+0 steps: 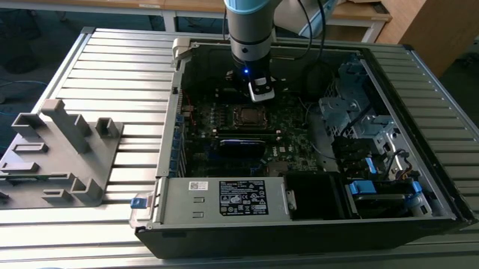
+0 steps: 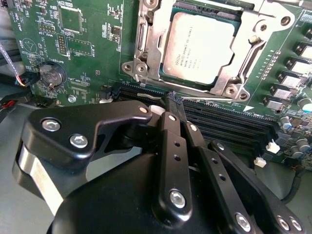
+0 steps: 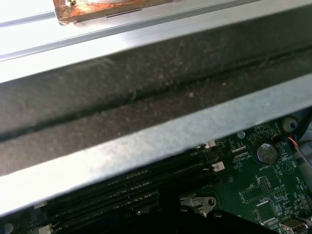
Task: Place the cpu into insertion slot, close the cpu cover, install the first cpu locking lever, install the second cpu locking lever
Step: 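Install the first cpu locking lever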
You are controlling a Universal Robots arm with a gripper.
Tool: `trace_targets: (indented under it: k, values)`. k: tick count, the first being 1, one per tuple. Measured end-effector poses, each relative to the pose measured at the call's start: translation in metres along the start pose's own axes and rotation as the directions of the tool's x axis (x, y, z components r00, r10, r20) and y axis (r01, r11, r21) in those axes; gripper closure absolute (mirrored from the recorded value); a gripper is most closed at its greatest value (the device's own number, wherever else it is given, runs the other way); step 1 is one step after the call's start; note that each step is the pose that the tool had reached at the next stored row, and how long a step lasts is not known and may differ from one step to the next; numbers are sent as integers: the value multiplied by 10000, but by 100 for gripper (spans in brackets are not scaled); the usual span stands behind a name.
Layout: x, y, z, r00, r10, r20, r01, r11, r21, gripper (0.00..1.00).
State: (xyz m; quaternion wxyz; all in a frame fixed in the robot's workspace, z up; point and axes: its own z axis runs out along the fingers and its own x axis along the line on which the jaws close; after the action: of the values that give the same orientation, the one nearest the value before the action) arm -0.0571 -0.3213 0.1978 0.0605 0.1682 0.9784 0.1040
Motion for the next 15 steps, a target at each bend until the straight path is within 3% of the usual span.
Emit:
trace_targets:
  k: [15]
  values:
    - [-7, 4, 14, 9999, 110, 21, -110, 9999, -2, 89]
